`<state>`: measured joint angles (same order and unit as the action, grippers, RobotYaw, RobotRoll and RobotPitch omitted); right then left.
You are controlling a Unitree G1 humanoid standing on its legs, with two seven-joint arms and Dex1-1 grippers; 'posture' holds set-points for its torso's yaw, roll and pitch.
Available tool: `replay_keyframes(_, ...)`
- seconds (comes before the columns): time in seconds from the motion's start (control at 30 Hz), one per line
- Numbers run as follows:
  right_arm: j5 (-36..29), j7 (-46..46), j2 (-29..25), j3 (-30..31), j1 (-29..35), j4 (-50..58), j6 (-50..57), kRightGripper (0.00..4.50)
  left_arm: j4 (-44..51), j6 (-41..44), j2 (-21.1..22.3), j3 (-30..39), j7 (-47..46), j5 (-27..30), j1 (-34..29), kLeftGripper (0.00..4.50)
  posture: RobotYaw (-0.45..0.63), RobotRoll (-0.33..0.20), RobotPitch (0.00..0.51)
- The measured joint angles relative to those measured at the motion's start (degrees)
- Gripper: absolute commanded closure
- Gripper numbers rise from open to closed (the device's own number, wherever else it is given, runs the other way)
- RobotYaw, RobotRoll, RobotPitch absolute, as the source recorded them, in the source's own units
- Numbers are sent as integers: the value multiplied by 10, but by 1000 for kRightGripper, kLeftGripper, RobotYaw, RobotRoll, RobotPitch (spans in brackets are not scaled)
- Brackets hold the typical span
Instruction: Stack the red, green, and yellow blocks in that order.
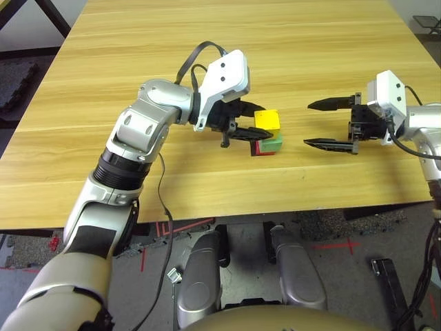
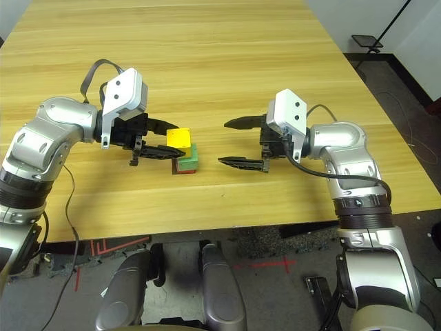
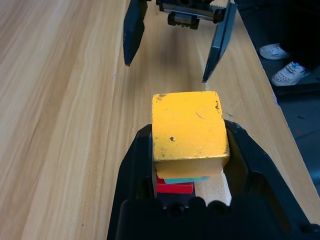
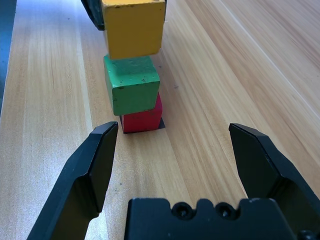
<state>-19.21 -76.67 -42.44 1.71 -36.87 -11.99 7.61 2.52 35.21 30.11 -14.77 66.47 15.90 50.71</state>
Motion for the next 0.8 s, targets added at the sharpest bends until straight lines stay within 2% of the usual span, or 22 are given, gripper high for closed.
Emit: replay_keyframes(0.8,0,1,0,0,0,-4,-3,0,-17,-17,-15,-20,-8,-17,2,2549,152,87,248)
